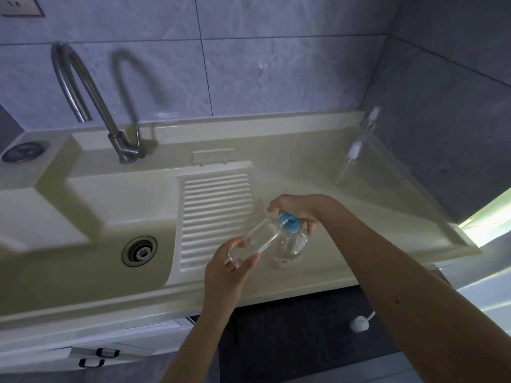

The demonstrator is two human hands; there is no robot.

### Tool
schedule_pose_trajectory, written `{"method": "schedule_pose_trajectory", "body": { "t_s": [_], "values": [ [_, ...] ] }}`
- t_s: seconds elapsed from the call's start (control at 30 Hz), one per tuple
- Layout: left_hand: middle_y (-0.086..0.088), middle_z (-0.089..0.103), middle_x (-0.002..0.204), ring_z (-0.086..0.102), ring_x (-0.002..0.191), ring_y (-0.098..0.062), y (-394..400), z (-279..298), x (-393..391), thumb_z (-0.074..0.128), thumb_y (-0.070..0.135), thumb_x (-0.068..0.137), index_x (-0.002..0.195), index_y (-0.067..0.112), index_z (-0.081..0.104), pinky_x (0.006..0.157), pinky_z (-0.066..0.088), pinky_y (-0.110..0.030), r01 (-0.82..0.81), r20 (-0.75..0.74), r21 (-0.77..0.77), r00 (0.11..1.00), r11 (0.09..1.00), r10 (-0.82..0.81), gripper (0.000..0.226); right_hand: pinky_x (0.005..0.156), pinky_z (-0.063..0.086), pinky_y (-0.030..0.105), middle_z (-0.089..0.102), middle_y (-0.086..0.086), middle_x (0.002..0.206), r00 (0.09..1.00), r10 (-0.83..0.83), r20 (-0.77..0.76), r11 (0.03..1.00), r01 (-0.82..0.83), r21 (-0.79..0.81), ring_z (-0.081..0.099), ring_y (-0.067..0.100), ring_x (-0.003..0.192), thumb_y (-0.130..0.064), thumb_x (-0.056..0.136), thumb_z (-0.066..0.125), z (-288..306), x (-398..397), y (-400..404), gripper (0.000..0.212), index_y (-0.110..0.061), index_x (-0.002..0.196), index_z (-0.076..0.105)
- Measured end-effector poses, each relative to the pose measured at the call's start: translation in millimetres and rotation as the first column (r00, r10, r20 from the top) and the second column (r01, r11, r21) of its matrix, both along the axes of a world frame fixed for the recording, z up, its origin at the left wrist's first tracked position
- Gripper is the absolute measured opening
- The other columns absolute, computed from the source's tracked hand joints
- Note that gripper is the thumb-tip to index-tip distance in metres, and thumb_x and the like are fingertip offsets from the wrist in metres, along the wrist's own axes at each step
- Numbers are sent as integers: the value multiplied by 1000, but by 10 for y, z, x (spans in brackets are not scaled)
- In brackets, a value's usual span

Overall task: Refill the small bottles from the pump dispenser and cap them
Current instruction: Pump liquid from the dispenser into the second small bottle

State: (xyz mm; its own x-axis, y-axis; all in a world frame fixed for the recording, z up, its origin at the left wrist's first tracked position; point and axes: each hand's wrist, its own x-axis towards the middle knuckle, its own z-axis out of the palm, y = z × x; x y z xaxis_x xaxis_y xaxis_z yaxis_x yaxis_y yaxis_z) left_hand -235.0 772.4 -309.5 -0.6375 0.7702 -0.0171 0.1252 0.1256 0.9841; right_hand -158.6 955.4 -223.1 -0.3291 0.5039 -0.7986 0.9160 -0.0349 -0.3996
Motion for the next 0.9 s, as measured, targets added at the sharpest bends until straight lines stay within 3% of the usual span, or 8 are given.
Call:
{"method": "schedule_pose_trajectory", "body": {
  "t_s": [0.1, 0.27, 0.33, 0.4, 0.57, 0.73, 0.83, 0.9],
  "values": [
    [-5, 67, 87, 61, 72, -35, -2, -2, 3, 75, 19, 78, 96, 25, 65, 55, 46, -19, 0, 7, -3, 1000, 1000, 0, 22, 100, 42, 56, 39, 21, 143, 998, 49, 36, 997, -51, 54, 46, 48, 123, -35, 87, 46, -35, -14, -5, 60, -12, 142, 38],
    [-5, 68, 88, 61, 64, -19, -4, -10, -3, 75, 18, 78, 97, 23, 65, 53, 44, -12, -6, -10, -19, 1000, 1000, 6, 23, 72, 58, 47, 55, 24, 117, 961, 262, 84, 905, -275, 325, 62, 46, 95, -14, 92, 38, -20, -22, -64, 32, 3, 112, 56],
    [0, 69, 89, 63, 66, -11, -13, -30, 11, 75, 19, 79, 101, 23, 65, 55, 46, -12, -8, 0, -39, 1000, 999, 8, 25, 69, 57, 43, 54, 22, 119, 922, 360, 143, 837, -387, 386, 62, 42, 92, -9, 94, 38, -1, -16, -97, 30, 5, 112, 58],
    [4, 68, 92, 65, 71, -19, -22, -62, 15, 75, 22, 79, 101, 24, 65, 58, 49, -18, -4, -2, -40, 1000, 999, 4, 25, 69, 53, 36, 52, 20, 123, 897, 401, 184, 795, -441, 416, 58, 34, 90, -7, 96, 39, 29, -17, -126, 31, 5, 118, 58],
    [4, 67, 94, 63, 77, -30, -22, -74, 9, 75, 20, 79, 100, 26, 65, 64, 51, -28, -5, 10, -30, 1000, 1000, 6, 24, 68, 46, 31, 51, 18, 121, 906, 384, 177, 806, -422, 415, 49, 24, 73, -8, 97, 36, 28, -12, -125, 29, 3, 116, 56],
    [6, 67, 88, 63, 74, -30, -9, -33, 5, 77, 22, 78, 96, 26, 65, 60, 51, -27, -6, 2, -24, 1000, 1000, 7, 22, 65, 52, 41, 52, 18, 109, 982, 185, 47, 936, -191, 295, 59, 38, 84, -20, 90, 40, -68, -23, -31, 27, -2, 105, 54],
    [6, 67, 87, 62, 73, -28, -2, 6, 9, 75, 32, 74, 95, 28, 65, 59, 49, -23, -8, -15, -10, 1000, 1000, 8, 24, 95, 46, 53, 46, 17, 132, 999, 39, 21, 997, -40, 71, 50, 46, 118, -36, 88, 46, -48, -16, 21, 52, -9, 132, 45],
    [2, 68, 87, 64, 74, -27, 3, 12, 10, 77, 27, 77, 95, 27, 65, 60, 50, -24, -7, 6, -16, 1000, 1000, 7, 22, 102, 39, 56, 41, 19, 142, 999, 29, 26, 999, -29, 17, 45, 47, 125, -42, 86, 48, -59, -11, 42, 65, -9, 140, 39]
  ]
}}
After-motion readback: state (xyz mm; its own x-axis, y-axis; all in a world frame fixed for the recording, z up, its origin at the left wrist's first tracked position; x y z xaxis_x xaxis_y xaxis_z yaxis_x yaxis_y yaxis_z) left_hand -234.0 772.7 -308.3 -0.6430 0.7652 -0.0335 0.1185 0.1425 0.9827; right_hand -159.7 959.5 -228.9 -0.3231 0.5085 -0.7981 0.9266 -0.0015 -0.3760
